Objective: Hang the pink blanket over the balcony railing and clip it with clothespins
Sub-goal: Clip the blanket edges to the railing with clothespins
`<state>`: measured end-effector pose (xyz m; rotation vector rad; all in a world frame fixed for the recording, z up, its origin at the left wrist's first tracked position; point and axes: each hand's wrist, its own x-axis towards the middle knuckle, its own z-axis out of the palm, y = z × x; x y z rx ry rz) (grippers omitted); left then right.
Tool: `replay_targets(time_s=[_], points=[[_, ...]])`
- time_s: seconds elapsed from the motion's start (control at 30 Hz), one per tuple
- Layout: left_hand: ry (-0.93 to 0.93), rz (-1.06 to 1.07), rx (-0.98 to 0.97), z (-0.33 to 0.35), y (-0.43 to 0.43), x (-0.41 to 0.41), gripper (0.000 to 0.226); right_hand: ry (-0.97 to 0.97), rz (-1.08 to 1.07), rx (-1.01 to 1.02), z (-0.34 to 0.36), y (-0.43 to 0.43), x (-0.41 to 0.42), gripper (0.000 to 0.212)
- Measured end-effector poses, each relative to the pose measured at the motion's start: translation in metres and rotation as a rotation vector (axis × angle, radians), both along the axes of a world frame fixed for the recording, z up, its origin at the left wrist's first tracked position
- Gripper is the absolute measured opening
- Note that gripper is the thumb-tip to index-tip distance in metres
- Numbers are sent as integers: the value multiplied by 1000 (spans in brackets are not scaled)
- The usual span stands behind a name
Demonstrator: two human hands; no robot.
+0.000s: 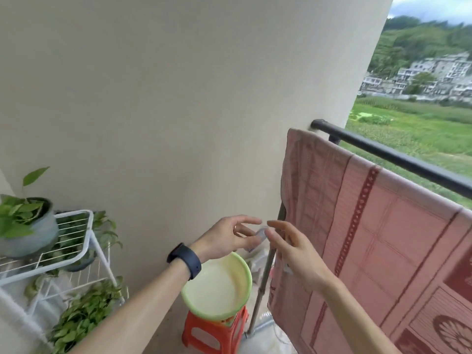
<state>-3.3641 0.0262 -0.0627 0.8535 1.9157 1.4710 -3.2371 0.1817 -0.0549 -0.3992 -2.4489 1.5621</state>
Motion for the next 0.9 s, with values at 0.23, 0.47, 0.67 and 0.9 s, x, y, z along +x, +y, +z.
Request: replay_targets(time_s=[0.23,0.47,0.67,0.9], points=[[-37,-159,59,14,82,-121,44,163,-159,243,17,63,-98,22],[-154,-132,137,19,172,-222,81,333,-359,586,83,94,-146,22],[-301,-719,208,30,256,-257,67,277,-624,781,113,110,-186,37],[-280,-585,351,33,283,-282,36,184,-785,670,149,139,-230,33]])
